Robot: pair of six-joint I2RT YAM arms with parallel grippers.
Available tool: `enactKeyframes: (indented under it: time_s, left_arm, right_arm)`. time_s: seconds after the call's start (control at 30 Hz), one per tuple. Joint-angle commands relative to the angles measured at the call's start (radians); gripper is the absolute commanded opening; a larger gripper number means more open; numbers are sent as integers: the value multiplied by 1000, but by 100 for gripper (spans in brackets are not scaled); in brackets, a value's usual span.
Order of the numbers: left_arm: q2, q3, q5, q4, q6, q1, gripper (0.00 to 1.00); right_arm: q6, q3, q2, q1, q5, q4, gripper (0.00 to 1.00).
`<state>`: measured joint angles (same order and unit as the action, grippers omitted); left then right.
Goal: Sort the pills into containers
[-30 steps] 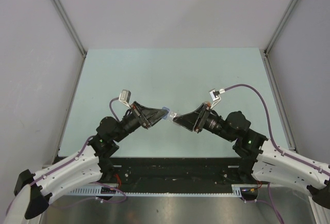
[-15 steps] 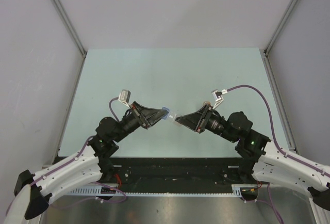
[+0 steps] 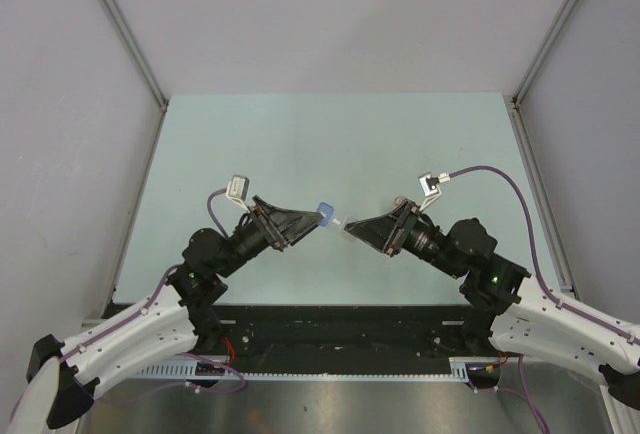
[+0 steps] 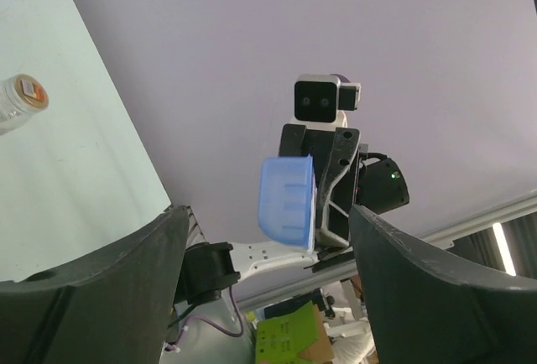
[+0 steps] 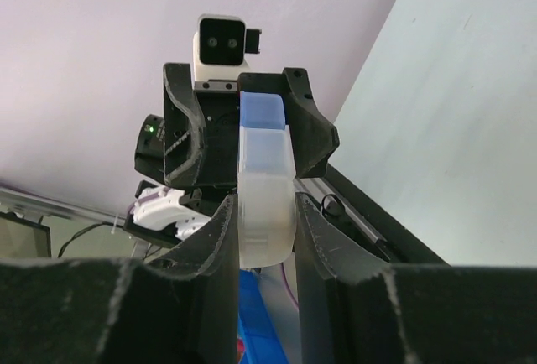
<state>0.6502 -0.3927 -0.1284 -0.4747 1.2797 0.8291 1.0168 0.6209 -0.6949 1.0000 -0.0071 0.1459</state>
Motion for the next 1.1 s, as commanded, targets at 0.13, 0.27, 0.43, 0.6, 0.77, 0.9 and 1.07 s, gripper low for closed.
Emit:
enactKeyframes:
  time_s: [0.13, 0.27, 0.43, 0.6, 0.77, 0.9, 1.07]
  left_arm:
    - [-18, -61, 16, -19, -141, 76, 75]
    - [-17, -74, 56, -25, -160, 102, 70]
    - [11, -83, 56, -41, -155, 107, 62]
    - [51, -92, 59, -65, -155, 120, 59]
    - [71, -97, 67, -85, -152, 125, 55]
    - [78, -95, 76, -99, -148, 127, 50]
    - [88, -100, 82, -113, -149, 127, 48]
  right_arm:
    - [31, 13, 28, 0, 96, 47, 0]
    - [40, 11, 20, 0, 90, 58, 0]
    - [45, 13, 15, 0, 85, 61, 0]
    - [45, 11, 15, 0, 82, 70, 0]
    - [46, 13, 9, 0, 70, 78, 0]
    - [45, 13, 11, 2, 68, 81, 0]
    - [46, 13, 5, 2, 62, 84, 0]
